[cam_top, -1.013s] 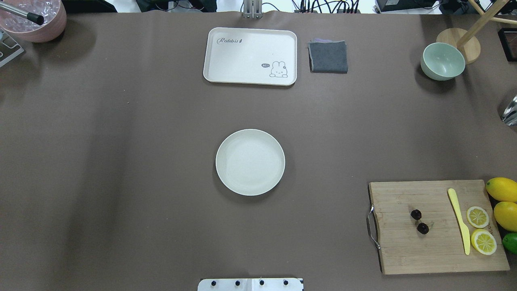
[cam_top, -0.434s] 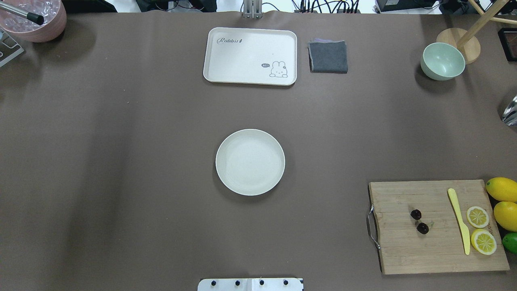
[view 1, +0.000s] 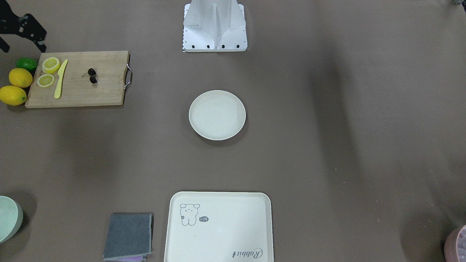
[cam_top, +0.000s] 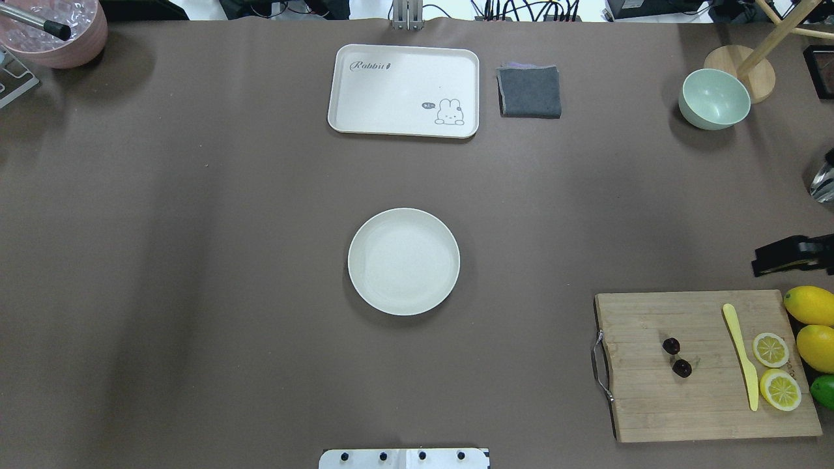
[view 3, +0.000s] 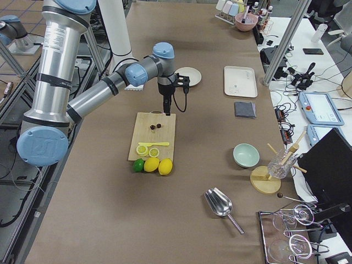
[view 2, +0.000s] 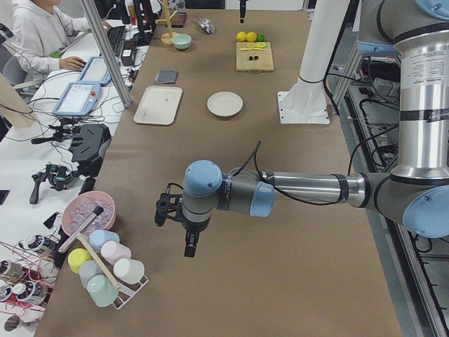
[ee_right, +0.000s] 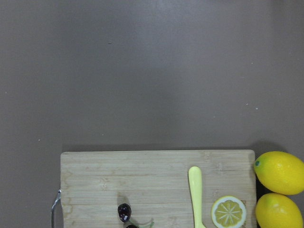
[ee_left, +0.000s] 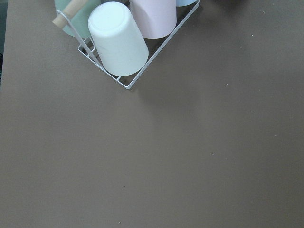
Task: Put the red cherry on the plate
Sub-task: 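Move the right gripper down over the cherries on the cutting board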
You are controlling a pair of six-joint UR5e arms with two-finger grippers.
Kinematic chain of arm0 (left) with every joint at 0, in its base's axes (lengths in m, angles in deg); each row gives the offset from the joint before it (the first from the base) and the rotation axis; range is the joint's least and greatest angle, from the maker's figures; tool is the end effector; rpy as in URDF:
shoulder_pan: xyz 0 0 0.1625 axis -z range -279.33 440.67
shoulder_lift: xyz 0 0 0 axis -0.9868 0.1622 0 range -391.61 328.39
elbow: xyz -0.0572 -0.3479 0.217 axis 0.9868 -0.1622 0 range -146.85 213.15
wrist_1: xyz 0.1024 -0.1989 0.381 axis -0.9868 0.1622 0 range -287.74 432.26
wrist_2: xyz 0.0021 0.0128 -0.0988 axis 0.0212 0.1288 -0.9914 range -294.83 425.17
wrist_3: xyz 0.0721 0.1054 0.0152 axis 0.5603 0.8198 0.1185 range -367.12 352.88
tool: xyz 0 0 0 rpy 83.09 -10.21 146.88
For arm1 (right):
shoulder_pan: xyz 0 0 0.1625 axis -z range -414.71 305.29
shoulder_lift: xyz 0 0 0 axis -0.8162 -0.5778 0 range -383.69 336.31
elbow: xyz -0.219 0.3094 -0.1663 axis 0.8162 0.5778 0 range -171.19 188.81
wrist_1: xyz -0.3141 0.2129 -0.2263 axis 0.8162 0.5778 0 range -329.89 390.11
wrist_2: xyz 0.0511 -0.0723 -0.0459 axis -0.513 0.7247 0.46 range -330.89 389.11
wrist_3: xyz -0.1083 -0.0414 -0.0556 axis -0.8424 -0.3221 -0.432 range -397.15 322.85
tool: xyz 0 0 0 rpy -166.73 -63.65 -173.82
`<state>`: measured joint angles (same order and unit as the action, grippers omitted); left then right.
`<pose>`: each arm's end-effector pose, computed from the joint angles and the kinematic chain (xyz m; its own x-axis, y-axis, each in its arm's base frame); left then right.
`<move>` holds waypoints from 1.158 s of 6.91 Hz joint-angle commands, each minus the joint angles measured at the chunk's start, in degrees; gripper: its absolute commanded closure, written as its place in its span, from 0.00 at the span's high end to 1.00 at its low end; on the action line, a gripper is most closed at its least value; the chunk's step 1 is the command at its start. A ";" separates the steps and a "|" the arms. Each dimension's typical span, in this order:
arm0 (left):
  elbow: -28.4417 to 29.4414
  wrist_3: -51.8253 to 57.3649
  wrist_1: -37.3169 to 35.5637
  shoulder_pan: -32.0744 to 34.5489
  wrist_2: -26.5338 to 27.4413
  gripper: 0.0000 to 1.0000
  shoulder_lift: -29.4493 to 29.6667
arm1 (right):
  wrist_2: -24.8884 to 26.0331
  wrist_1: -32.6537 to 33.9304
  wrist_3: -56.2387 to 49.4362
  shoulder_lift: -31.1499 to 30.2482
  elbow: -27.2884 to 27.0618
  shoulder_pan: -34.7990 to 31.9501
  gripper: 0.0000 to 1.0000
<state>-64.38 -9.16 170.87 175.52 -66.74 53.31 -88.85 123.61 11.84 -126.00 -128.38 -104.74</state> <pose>-0.0896 -0.4946 0.6317 0.7489 0.0298 -0.6620 0.1099 0.9796 0.1684 -0.2019 -0.3547 0.3711 0.7551 -0.0012 0.6556 -0.0327 0.9987 0.0396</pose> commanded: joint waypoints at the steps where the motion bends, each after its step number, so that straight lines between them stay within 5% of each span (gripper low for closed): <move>1: -0.03 -0.25 0.01 -0.02 0.07 0.98 0.42 | 8.33 -8.99 10.22 -0.25 4.97 12.72 1.00; 2: -0.03 -0.25 0.01 -0.02 0.07 0.98 0.60 | 11.93 -11.47 10.94 -1.04 7.18 16.25 1.00; 4: -0.29 -0.25 0.09 -0.02 0.07 0.98 0.60 | 16.41 -27.75 16.80 -4.28 16.03 21.52 1.00; 8: -0.38 -0.34 0.10 -0.02 0.07 0.98 0.60 | 23.21 -34.40 24.38 -8.14 17.22 29.36 0.99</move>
<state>-64.75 -9.45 170.96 175.50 -66.67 53.91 -67.09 92.28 34.41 -132.01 -111.18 -77.35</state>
